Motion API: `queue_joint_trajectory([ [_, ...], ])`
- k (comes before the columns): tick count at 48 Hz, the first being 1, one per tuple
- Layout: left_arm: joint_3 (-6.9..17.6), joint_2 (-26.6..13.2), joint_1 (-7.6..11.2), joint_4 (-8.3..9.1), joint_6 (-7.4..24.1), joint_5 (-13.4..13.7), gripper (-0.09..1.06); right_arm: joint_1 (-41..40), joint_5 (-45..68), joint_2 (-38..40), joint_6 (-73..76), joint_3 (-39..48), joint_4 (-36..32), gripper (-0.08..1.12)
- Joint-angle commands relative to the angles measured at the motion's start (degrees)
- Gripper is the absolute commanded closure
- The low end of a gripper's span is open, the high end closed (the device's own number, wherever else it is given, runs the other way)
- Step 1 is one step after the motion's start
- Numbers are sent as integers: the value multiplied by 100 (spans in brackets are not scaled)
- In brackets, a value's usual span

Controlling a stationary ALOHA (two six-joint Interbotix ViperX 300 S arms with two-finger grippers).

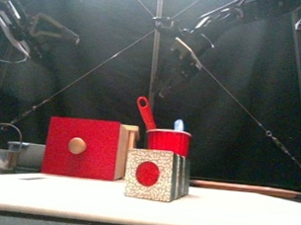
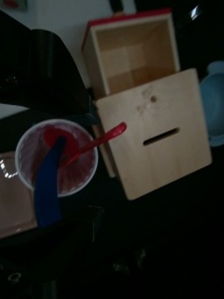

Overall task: Place sushi on board then cut the sushi with the knife then place the pieces on the plate
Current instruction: Pick knife at handle with right hand

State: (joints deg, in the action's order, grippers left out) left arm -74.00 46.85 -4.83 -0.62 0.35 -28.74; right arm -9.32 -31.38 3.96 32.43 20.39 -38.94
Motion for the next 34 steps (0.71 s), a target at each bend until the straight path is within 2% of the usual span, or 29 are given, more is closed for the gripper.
queue_joint_trajectory([
  [1, 62, -18, -62, 18, 9, -18, 90, -9, -422, -193, -782, -422, 422, 2],
  [13, -44, -18, -97, 0, -9, -18, 90, -44, -949, -765, -2725, -1107, 1881, 2],
  [34, -255, -18, -97, -167, -35, -18, 90, -105, -1811, -1529, -3190, -2013, 1714, 4],
])
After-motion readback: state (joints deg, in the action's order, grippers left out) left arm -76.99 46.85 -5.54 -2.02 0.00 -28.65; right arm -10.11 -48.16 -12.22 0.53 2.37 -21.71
